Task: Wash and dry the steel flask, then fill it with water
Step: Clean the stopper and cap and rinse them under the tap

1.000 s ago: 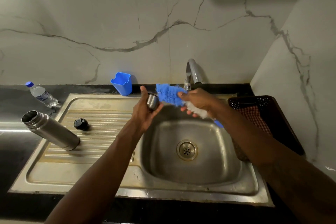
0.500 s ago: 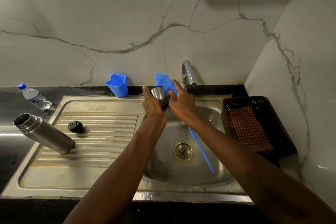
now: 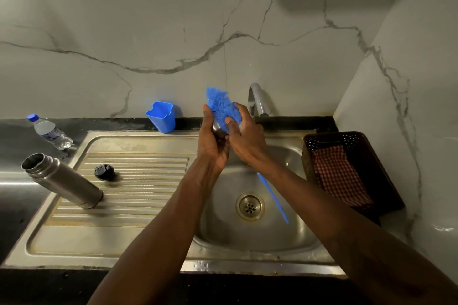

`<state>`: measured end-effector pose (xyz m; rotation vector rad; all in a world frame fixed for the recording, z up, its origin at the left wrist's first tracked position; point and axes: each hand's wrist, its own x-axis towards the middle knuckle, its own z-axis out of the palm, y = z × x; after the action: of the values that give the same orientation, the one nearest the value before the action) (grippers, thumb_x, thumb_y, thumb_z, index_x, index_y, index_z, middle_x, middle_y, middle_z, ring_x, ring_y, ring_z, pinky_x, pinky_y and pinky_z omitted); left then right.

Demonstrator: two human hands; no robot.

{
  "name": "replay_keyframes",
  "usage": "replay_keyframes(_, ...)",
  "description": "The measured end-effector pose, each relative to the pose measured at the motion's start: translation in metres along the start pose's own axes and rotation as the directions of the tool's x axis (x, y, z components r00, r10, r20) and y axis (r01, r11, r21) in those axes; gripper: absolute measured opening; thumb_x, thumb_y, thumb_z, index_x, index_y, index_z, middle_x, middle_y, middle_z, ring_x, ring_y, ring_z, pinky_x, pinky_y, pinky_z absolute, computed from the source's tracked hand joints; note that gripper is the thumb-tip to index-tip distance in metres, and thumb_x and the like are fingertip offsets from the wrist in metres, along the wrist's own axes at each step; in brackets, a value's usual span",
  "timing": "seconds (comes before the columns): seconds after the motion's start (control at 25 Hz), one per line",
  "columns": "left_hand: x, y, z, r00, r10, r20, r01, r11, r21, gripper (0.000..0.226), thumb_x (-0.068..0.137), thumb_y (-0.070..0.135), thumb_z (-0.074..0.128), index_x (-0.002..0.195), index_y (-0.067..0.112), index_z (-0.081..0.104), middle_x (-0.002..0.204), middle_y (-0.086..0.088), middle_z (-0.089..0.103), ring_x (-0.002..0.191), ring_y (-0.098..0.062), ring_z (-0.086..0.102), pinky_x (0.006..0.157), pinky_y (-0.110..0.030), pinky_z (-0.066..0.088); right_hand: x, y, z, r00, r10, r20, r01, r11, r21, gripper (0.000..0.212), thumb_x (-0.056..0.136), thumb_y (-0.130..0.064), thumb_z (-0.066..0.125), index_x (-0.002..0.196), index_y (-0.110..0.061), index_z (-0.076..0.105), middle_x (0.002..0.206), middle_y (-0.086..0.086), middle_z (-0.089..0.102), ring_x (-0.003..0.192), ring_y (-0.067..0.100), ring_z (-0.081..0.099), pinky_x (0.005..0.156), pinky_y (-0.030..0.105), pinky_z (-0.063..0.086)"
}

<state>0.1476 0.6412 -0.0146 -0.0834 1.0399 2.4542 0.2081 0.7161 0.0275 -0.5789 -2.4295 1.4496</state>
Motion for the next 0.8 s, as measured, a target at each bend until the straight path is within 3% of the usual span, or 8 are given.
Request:
replay_keyframes(0.12,-0.001,-0.001,-0.001,0.998,0.007,-0.070,-0.008,1.000,-0.018,0.080,0.084,0.059,0.073,0.139,0.003,0.058,0.132,-0.022,0.069,0.122,-0.036,0.068,0.113,-0.052,0.048,0.005,0.008,0.003,0.996,0.079,-0.034,-0.078,0.996,0.029,0.043,0.104,-0.047,0.045,0.145,-0.042,0.035,0.127,0.005,0.066,0.106,0.033,0.069,0.091,0.055,0.058)
replay_keyframes(0.24,-0.010,0.002,-0.002,0.994,-0.052,-0.096,0.032,0.980,-0.195,0.056,0.102,0.048,0.056,0.135,0.003,0.063,0.126,-0.019,0.072,0.115,-0.032,0.071,0.104,-0.046,0.056,-0.006,-0.003,0.004,0.998,-0.035,0.053,0.037,0.999,-0.025,0.045,0.106,-0.041,0.046,0.149,-0.032,0.041,0.137,0.004,0.063,0.116,0.029,0.064,0.099,0.042,0.053)
replay_keyframes(0.32,-0.016,0.002,-0.001,0.993,-0.065,-0.096,0.041,0.971,-0.234,0.052,0.098,0.038,0.055,0.136,0.003,0.063,0.122,-0.018,0.073,0.109,-0.032,0.072,0.101,-0.043,0.056,-0.002,-0.002,0.000,0.999,-0.008,0.047,0.010,0.999,-0.039,0.046,0.106,-0.041,0.046,0.151,-0.030,0.042,0.141,0.005,0.059,0.122,0.028,0.060,0.103,0.044,0.050)
replay_keyframes(0.4,-0.018,0.004,0.002,0.996,-0.062,-0.057,0.049,0.976,-0.210,0.065,0.092,0.045,0.065,0.140,0.002,0.060,0.128,-0.019,0.071,0.116,-0.033,0.070,0.106,-0.044,0.053,0.003,-0.001,-0.003,0.998,0.062,0.011,-0.062,0.998,-0.025,0.048,0.106,-0.045,0.044,0.152,-0.033,0.040,0.139,0.005,0.060,0.120,0.030,0.062,0.102,0.051,0.052)
replay_keyframes(0.56,-0.011,0.009,0.006,0.996,-0.009,0.093,0.022,0.989,-0.148,0.089,0.068,0.057,0.089,0.135,0.004,0.063,0.118,-0.016,0.073,0.111,-0.030,0.071,0.100,-0.047,0.057,-0.003,-0.006,-0.001,0.996,-0.044,0.073,0.048,0.998,-0.042,0.046,0.108,-0.042,0.044,0.152,-0.028,0.042,0.134,-0.004,0.060,0.111,0.014,0.059,0.095,0.035,0.050)
replay_keyframes(0.68,-0.008,0.010,0.002,0.998,-0.049,0.035,0.053,0.990,-0.129,0.113,0.048,0.053,0.100,0.138,0.001,0.057,0.130,-0.023,0.070,0.118,-0.036,0.070,0.104,-0.048,0.057,0.005,0.006,0.000,0.998,0.069,0.000,-0.069,0.997,0.019,0.043,0.103,-0.048,0.044,0.145,-0.039,0.042,0.124,0.007,0.068,0.104,0.032,0.070,0.090,0.054,0.059)
replay_keyframes(0.76,-0.004,0.012,-0.003,1.000,-0.015,0.020,0.018,0.989,-0.147,0.109,0.056,0.050,0.099,0.142,0.000,0.054,0.135,-0.024,0.066,0.123,-0.038,0.068,0.109,-0.049,0.052,0.003,0.011,0.001,0.998,0.063,-0.014,-0.062,0.998,0.028,0.041,0.100,-0.053,0.042,0.140,-0.045,0.041,0.122,0.006,0.069,0.107,0.033,0.069,0.092,0.055,0.058)
replay_keyframes(0.8,-0.007,0.012,-0.003,1.000,0.009,0.018,-0.006,0.983,-0.181,0.094,0.070,0.046,0.094,0.142,-0.001,0.054,0.137,-0.025,0.065,0.125,-0.039,0.066,0.111,-0.049,0.051,-0.003,0.010,0.000,1.000,0.025,-0.015,-0.025,1.000,0.013,0.042,0.101,-0.053,0.042,0.143,-0.044,0.041,0.129,0.002,0.067,0.113,0.029,0.064,0.099,0.050,0.054)
